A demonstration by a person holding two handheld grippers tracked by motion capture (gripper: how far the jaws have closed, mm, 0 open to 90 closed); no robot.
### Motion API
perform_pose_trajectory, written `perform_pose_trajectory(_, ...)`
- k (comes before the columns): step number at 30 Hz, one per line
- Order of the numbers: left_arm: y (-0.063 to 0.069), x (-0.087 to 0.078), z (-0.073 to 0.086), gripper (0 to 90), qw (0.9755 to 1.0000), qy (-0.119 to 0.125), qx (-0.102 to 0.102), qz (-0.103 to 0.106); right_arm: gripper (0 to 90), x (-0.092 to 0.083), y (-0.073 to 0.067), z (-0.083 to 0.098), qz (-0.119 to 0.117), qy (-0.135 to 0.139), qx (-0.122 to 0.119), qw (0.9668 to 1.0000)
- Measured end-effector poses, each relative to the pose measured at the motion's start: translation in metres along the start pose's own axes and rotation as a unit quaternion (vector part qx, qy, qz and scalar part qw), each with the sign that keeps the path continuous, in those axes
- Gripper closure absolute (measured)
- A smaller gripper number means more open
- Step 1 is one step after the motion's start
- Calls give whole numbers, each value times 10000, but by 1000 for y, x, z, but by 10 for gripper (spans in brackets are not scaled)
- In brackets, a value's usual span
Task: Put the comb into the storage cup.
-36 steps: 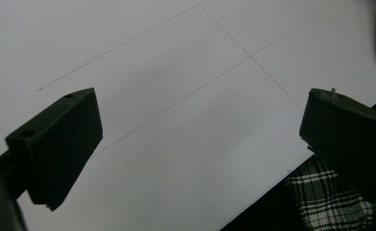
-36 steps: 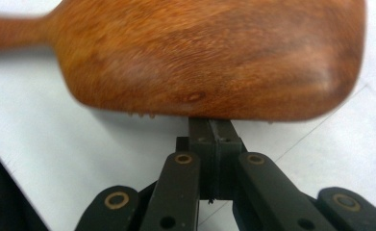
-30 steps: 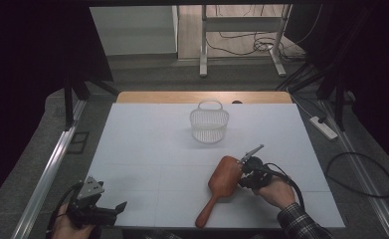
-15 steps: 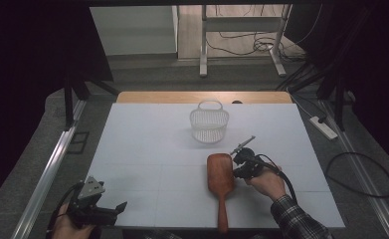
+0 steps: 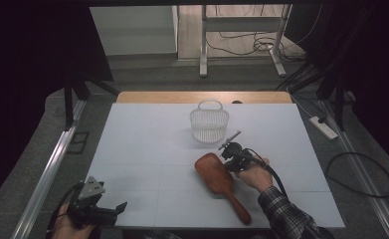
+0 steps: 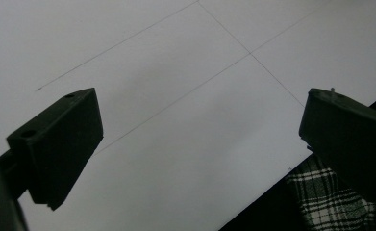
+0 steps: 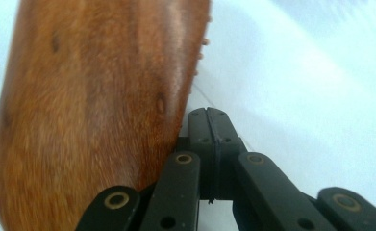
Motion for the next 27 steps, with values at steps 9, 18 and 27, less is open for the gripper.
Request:
perform_pose_trajectory(9,0,0,0,23,10000,-8,28,7,892,11,-5,-19,44,-14,-217,9998)
perform_pose_trajectory(18,1,0,1,24,10000,-8,39,0,891,14,-6,-21,118,-6,-321,9994)
perform_pose_trajectory(27,1,0,1,24,10000,-20,67,-12,759,-11,-7,-17,109,439,-344,9984)
Point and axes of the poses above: each handheld gripper's, and its own axes: x roughly forward along the jaws, z roughly out of its underside, y roughly to its right, the point moved 7 cm from there along x, roughly forward along the jaws, and after that the axes turned 9 degrees about -z, right-handed, at the moved point
